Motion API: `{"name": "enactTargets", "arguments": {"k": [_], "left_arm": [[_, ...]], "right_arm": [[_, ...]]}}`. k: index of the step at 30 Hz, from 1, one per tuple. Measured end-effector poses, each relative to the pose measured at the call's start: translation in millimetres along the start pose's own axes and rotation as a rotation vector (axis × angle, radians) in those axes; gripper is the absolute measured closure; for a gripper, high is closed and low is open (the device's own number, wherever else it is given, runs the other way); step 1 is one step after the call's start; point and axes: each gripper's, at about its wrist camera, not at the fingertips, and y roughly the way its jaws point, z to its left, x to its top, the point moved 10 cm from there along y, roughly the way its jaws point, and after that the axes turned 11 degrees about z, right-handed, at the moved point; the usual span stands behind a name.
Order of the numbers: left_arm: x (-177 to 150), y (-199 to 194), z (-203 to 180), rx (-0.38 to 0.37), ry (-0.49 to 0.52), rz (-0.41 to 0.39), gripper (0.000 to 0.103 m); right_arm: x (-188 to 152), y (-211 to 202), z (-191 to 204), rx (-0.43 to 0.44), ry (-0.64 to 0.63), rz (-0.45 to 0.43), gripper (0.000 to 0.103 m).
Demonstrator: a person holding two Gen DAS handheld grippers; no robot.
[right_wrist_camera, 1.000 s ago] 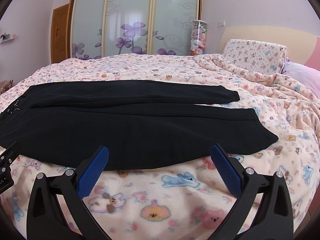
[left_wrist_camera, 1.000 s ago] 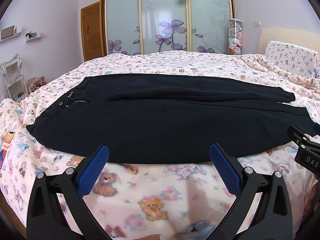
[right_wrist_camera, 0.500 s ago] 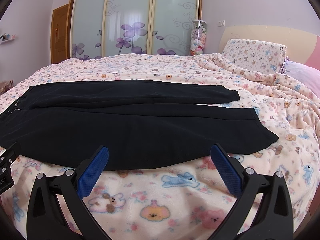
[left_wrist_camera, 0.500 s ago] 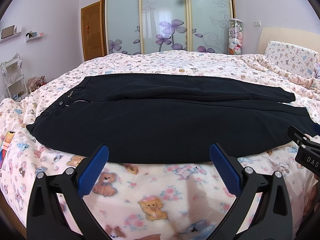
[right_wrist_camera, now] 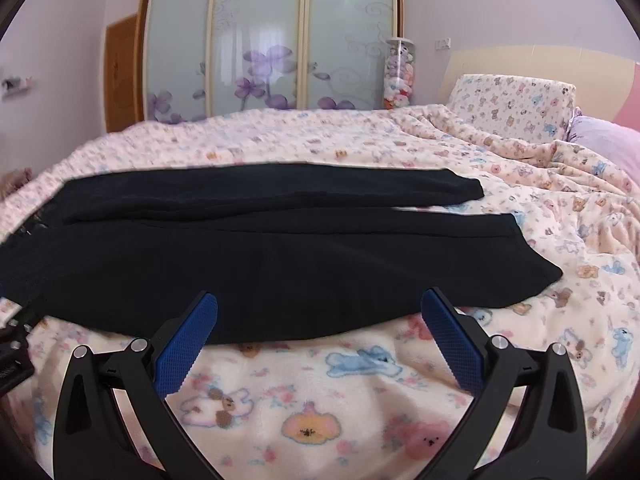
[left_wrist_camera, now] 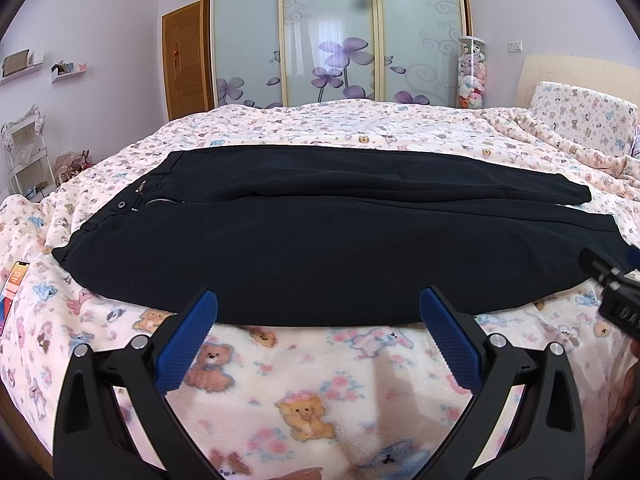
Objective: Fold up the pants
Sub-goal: 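Grasp the hem ends of the trouser legs with the right gripper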
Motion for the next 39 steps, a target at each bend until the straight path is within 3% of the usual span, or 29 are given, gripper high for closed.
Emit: {"name": "enactTargets", "arguments": {"k": [5, 12, 17, 20, 23, 26, 29, 33, 39], "left_arm": [[1.2, -0.1, -3.0, -0.013, -0.009, 0.026, 0.002], [52.3, 4.4, -4.3, -0.065, -0.035, -0.015, 0.002], [61.1, 34.5, -3.8, -0.145, -0.129, 0.004, 0.002], [54.3, 45.6, -3.3, -0.129, -0.128, 0.013, 0.002], [51.1, 46.9, -9.7, -0.082, -0.065, 0.005, 0.002], [47.9, 48.6, -19.6, -0.040, -0.002, 0.002, 0.002], [45.7, 51.8, -29.2, -0.041, 0.044, 0.019, 0.002], [43.1, 58.1, -33.9, -0.090, 0.055, 0.053, 0.002], [33.3, 76.4, -32.6, -0.157, 0.021, 0.151, 0.002]], "right_arm": [[12.2, -9.5, -13.1, 0.106, -0.006, -0.052, 0.001], [70.2, 17.6, -78.6, 0.358, 0.192, 0.075, 0.001], [112.6, 60.5, -129.8, 0.378, 0.298, 0.157, 0.001], [134.8, 93.8, -147.3, 0.378, 0.294, 0.206, 0.001], [161.0, 144.7, -177.3, 0.404, 0.369, 0.259, 0.002], [179.4, 183.5, -200.1, 0.390, 0.438, 0.279, 0.014], [194.8, 218.4, -222.9, 0.293, 0.457, 0.284, 0.019], [205.4, 256.4, -245.4, 0.192, 0.442, 0.281, 0.024], [191.3, 293.8, -267.8, 0.098, 0.441, 0.330, 0.028]]}}
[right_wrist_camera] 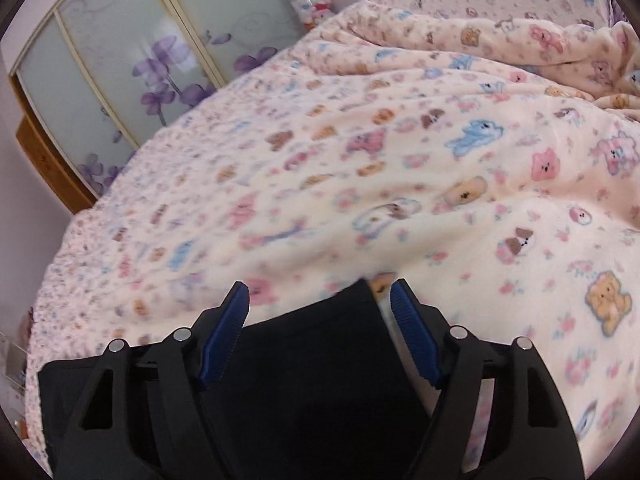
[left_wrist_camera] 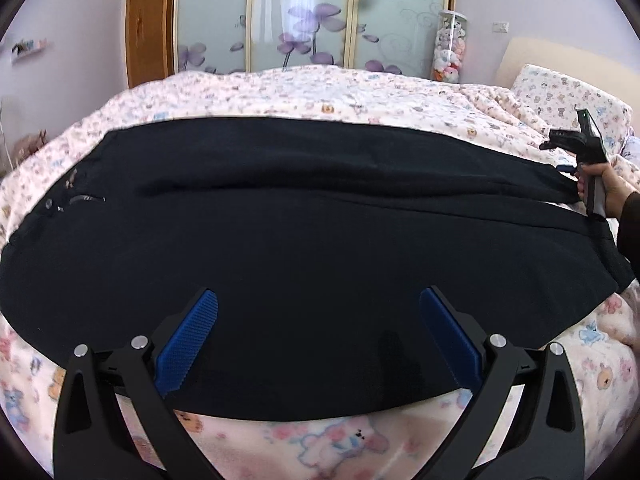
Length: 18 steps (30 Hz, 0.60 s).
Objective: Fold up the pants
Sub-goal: 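Grasp the hem ends of the trouser legs with the right gripper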
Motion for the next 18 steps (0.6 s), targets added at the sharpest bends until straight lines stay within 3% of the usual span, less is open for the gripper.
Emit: {"name": "enactTargets", "arguments": {"k": [3, 6, 8, 11, 14, 18], "left_arm": [[0.9, 0.5, -2.8, -0.005, 0.006, -0.001, 0.002], [-0.5, 3.7, -2.6, -0.001, 0.011, 0.015, 0.002], [-0.9, 4.5, 0.2, -0.007, 0.000, 0.020, 0.002], [-0.4, 3.5, 2.6, -0.020, -0.017, 0.017, 0.002], [1.9, 0.8, 2.1, -0.022, -0.011, 0.003, 0.002], [5.1, -4.5, -1.2, -0.029, 0.009, -0.020, 0.002]], "right_arm": [[-2.6, 12.5, -5.2, 0.004, -0.015, 0.028, 0.036], [-10.6, 19.8, -7.7, -0.024, -0.051, 0.048, 0.055], [-13.7, 17.2, -7.8, -0.016, -0.063, 0.043, 0.075], [-18.6, 6.3, -0.5, 0.008, -0.103, 0.034, 0.081], [-20.3, -17.0, 12.5, 0.011, -0.155, -0.026, 0.082], [-27.9, -61.5, 26.7, 0.078, -0.171, -0.106, 0.082]]}}
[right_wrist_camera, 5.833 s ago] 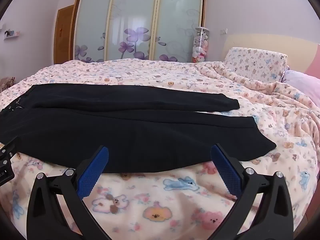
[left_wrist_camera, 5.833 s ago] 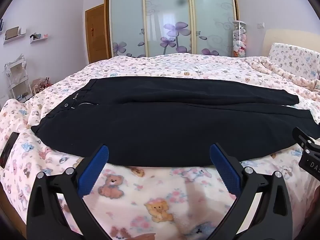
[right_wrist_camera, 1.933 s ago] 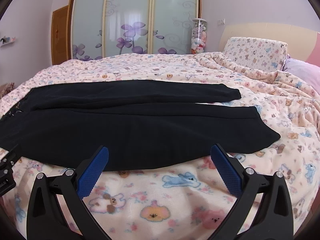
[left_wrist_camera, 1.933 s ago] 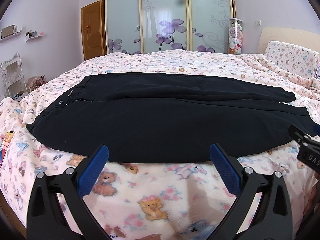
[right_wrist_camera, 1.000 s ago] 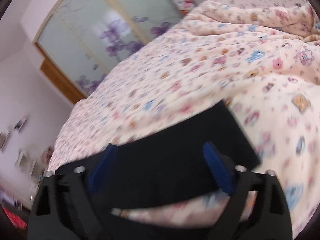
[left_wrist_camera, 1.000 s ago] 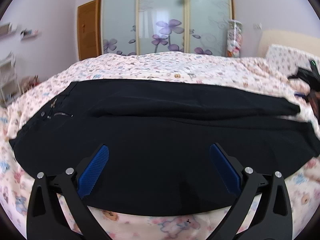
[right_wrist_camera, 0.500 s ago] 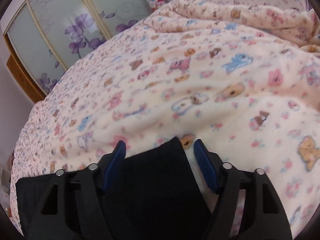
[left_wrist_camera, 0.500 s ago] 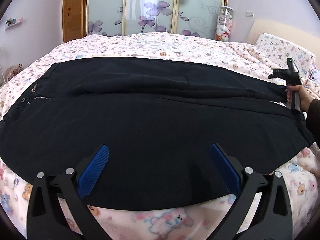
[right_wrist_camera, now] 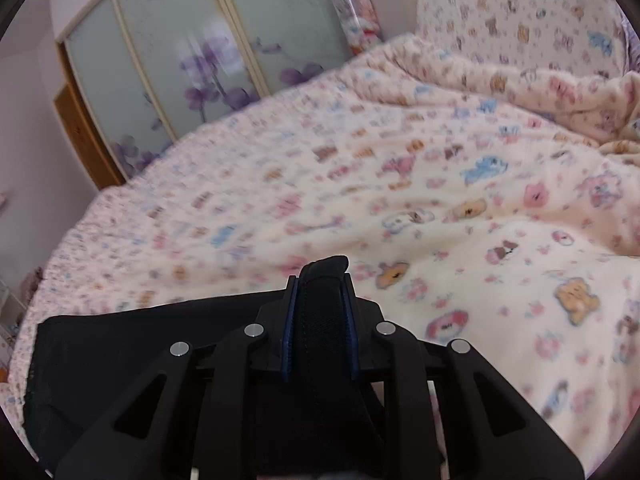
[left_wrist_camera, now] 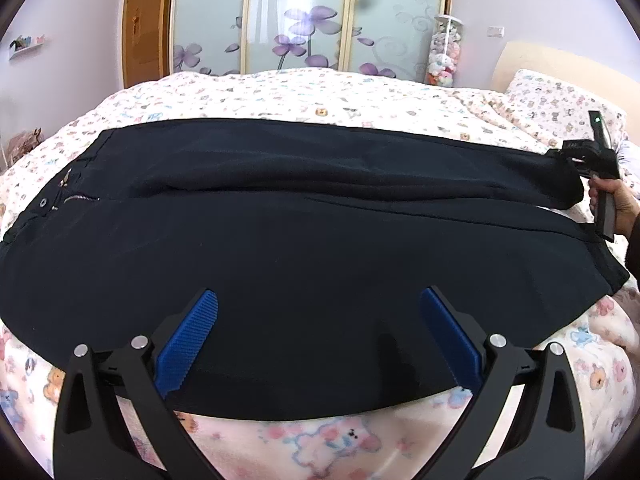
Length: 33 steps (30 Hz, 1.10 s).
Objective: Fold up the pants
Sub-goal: 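Grasp the hem ends of the trouser legs with the right gripper, then lift the leg hems with the right gripper and carry them toward the waistband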
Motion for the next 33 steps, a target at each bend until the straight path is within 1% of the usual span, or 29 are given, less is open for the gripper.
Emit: {"name": "enactTargets", "arguments": {"k": [3, 7, 9, 12, 17, 20, 22, 26, 29, 31, 33], "left_arm": [[1.2, 0.5, -0.6, -0.016, 0.008, 0.003, 0.002], [5.2, -1.3, 5.8, -0.006, -0.017, -0.006, 0.002], [8.0, -4.5, 11.4, -0.001, -0.041, -0.023, 0.002], [11.9, -9.1, 17.8, -0.014, -0.074, -0.044, 0.002], [18.7, -16.8, 32.1, -0.038, -0.148, -0.080, 0.002], [19.9, -22.0, 41.2, -0.048, -0.196, -0.099, 0.002], [22.0, -25.4, 49.9, -0.040, -0.228, -0.112, 0.002], [26.6, -36.2, 63.0, 0.001, -0.257, -0.157, 0.002], [29.8, -45.2, 67.6, 0.042, -0.262, -0.192, 0.002], [29.8, -51.2, 72.8, 0.099, -0.273, -0.222, 0.002], [28.9, -55.8, 76.4, 0.136, -0.292, -0.244, 0.002]], "right_arm": [[-8.5, -29.6, 14.8, 0.019, -0.042, -0.036, 0.082], [-33.5, -70.2, 31.1, 0.034, -0.113, -0.068, 0.082], [-46.6, -83.2, 34.2, 0.047, -0.119, -0.069, 0.083], [-69.0, -101.3, 37.6, 0.068, -0.116, -0.072, 0.083], [-110.9, -123.2, 33.8, 0.112, -0.066, -0.060, 0.084], [-135.0, -129.9, 26.0, 0.141, -0.001, -0.045, 0.085], [-156.0, -130.5, 17.5, 0.149, 0.054, -0.013, 0.086], [-188.5, -126.1, 6.6, 0.122, 0.094, 0.054, 0.086], [-213.8, -116.0, 1.7, 0.048, 0.102, 0.140, 0.086], [-221.7, -109.6, 2.4, -0.001, 0.094, 0.181, 0.085], [-229.9, -106.1, 4.2, -0.044, 0.081, 0.216, 0.083]]}}
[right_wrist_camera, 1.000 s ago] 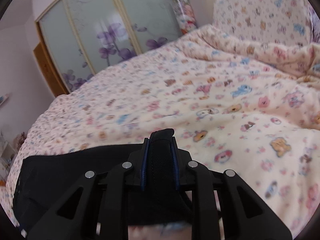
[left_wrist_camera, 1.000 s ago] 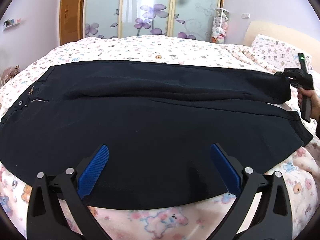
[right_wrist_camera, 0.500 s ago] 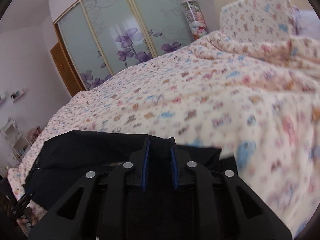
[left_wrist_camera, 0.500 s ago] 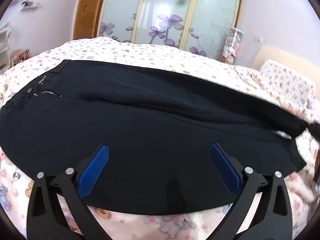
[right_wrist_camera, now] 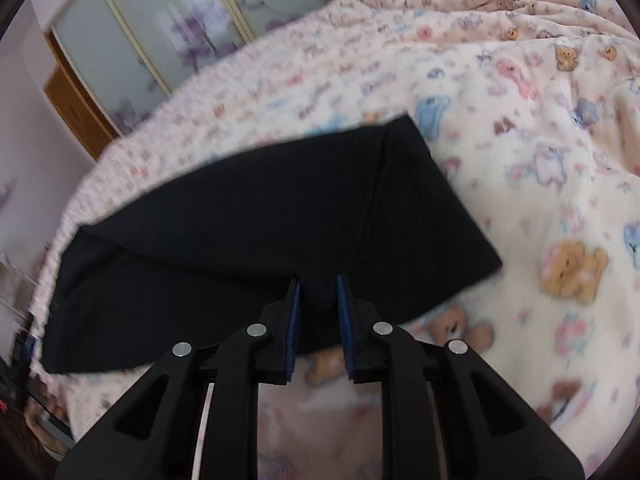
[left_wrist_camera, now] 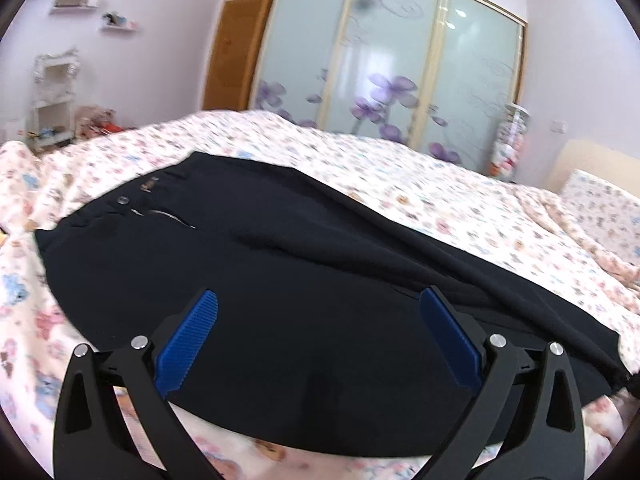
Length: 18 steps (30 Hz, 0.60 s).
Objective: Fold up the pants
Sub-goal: 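Lift the leg hems with the right gripper and carry them toward the waistband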
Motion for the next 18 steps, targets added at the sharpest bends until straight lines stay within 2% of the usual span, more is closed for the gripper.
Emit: {"name": "enactTargets", "arguments": {"k": [2, 4, 6, 7, 9, 11, 15, 18], "left_arm": [[-0.1, 0.4, 4.3, 0.013, -0.013, 0.001, 0.002], [1.1, 3.4, 8.2, 0.031, -0.023, 0.014, 0.002], [-1.7, 5.8, 11.8, 0.031, -0.033, 0.037, 0.002], [-2.1, 8.0, 12.9, 0.028, -0.039, 0.051, 0.002], [-4.2, 10.9, 15.4, 0.008, -0.051, 0.070, 0.002], [-4.3, 12.1, 17.1, -0.007, -0.057, 0.078, 0.002], [-1.0, 8.3, 17.9, 0.004, -0.042, 0.048, 0.002], [0.4, 6.4, 16.7, -0.007, -0.036, 0.045, 0.002]], "right_arm": [[-6.2, 0.6, -2.3, -0.025, 0.026, 0.044, 0.059], [-10.5, -5.1, -3.7, 0.002, 0.074, 0.054, 0.046], [-12.3, -17.9, -7.4, 0.052, 0.159, 0.033, 0.045], [-12.9, -24.0, -8.3, 0.114, 0.227, 0.020, 0.045], [-15.6, -30.2, -6.1, 0.313, 0.393, 0.013, 0.046], [-18.8, -25.2, 3.1, 0.468, 0.515, 0.039, 0.052], [-16.3, -8.5, 18.5, 0.504, 0.577, 0.049, 0.057], [-12.5, 6.8, 17.8, 0.473, 0.629, 0.045, 0.059]]}}
